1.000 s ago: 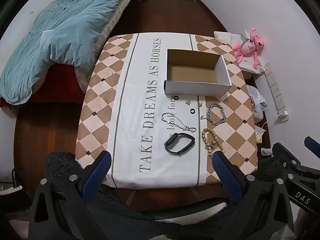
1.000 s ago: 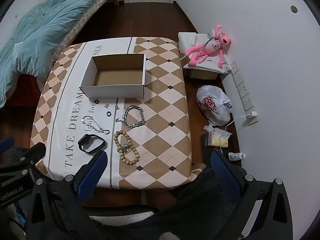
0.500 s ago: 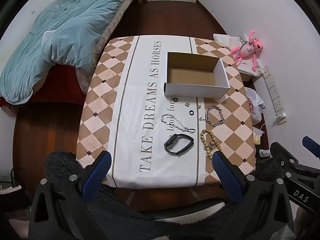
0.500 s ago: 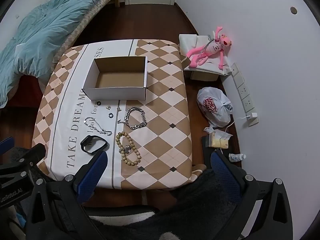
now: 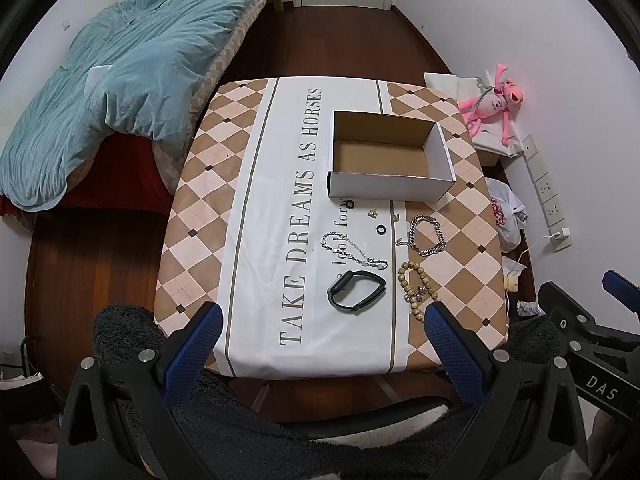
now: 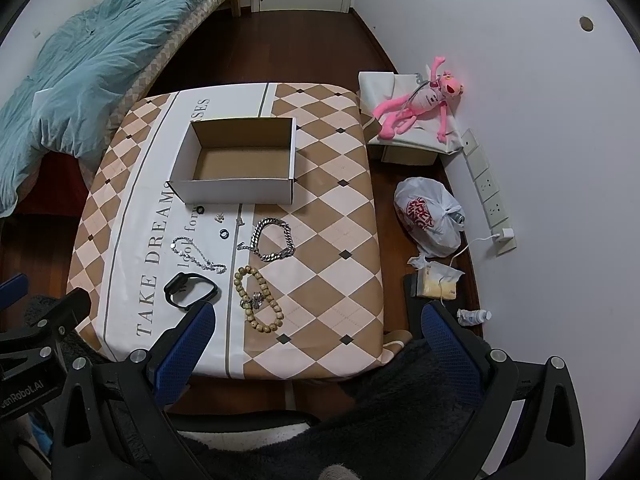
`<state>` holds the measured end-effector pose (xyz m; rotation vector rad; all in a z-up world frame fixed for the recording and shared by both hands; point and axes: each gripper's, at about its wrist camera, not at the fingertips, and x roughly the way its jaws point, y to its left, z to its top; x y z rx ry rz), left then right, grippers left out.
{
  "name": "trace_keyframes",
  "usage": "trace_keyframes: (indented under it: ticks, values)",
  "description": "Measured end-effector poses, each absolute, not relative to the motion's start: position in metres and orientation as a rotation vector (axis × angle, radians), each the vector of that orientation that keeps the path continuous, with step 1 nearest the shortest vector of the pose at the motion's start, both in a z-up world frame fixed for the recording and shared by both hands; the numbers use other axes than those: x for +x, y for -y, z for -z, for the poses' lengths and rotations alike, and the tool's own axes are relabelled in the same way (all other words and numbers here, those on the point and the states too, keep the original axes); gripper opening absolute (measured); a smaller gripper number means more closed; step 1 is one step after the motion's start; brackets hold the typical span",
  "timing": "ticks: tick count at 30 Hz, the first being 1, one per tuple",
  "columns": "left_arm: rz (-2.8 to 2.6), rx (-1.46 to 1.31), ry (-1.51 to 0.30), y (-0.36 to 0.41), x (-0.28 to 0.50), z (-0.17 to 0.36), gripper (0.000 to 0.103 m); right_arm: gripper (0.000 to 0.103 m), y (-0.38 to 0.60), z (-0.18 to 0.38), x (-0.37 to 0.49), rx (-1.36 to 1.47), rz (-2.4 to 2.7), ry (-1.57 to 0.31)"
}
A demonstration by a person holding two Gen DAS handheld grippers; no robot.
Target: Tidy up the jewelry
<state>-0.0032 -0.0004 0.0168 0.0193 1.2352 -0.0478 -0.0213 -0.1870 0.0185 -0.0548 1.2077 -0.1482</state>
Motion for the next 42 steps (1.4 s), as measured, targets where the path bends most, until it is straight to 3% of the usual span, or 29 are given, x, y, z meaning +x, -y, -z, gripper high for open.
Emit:
trace_keyframes:
  ticks: [42]
  values:
    - [0.063, 0.013, -1.205, 0.001, -0.002, -0.032, 0.103, 0.103, 0.187, -0.034, -0.017, -0.048, 0.141, -1.190]
